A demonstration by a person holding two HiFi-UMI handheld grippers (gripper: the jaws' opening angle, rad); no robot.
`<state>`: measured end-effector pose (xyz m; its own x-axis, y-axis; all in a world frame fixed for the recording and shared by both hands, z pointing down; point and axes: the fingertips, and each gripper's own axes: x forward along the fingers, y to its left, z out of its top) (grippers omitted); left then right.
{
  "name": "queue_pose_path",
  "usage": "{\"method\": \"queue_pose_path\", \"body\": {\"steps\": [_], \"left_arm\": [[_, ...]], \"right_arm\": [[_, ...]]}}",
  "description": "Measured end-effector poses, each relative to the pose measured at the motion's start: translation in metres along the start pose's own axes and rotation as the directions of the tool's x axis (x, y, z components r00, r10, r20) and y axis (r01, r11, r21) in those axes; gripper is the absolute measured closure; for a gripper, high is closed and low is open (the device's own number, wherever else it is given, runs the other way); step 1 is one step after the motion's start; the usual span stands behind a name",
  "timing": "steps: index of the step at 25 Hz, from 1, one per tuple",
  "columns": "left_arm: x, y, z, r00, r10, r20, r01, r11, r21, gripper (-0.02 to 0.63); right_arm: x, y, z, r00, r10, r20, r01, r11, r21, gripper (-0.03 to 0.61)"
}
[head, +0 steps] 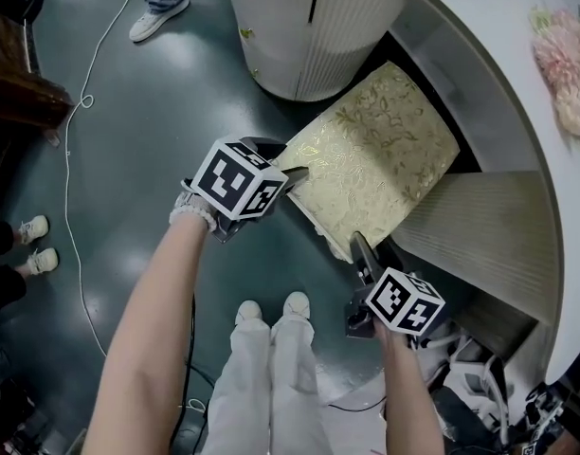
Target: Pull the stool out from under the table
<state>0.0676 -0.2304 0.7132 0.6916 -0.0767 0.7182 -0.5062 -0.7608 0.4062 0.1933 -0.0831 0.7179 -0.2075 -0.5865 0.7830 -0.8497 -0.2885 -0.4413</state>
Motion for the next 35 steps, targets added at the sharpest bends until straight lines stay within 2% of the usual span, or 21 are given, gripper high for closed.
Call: {"method": "queue_pose_path", "body": {"steps": [6,13,17,23,29,35], "left_arm": [[-0.015,0.003,-0.015,1.000,0.011,-0.007,-0.011,1.000,0.001,0.368],[-0.070,0.022,-0.074,0.999,0.038,0.008,-0.037,0.999,-0.024,0.368],[-0.079,0.031,-0.079,0.999,0.054,0.006,-0.054,0.998,-0.041,0.368],[-0.122,0.028,-0.133,0.994,0.103,0.036,-0.098,0.989,-0.107,0.368],[-0.150,0.025,-0.170,0.988,0.149,0.035,-0.141,0.976,-0.169,0.368],[-0.172,0.010,-0.204,0.977,0.210,0.023,-0.198,0.948,-0.251,0.368]], "right_arm": [[-0.001,0.015,-0.016,1.000,0.007,-0.019,-0.007,1.000,-0.003,0.305],[0.001,0.070,-0.069,0.998,0.026,-0.049,-0.029,0.998,-0.050,0.305],[0.007,0.080,-0.070,0.997,0.037,-0.070,-0.042,0.997,-0.064,0.307],[0.000,0.109,-0.112,0.992,0.065,-0.104,-0.079,0.987,-0.138,0.307],[-0.004,0.129,-0.137,0.985,0.089,-0.149,-0.119,0.972,-0.202,0.307],[-0.012,0.136,-0.156,0.970,0.118,-0.212,-0.176,0.944,-0.279,0.309]]}}
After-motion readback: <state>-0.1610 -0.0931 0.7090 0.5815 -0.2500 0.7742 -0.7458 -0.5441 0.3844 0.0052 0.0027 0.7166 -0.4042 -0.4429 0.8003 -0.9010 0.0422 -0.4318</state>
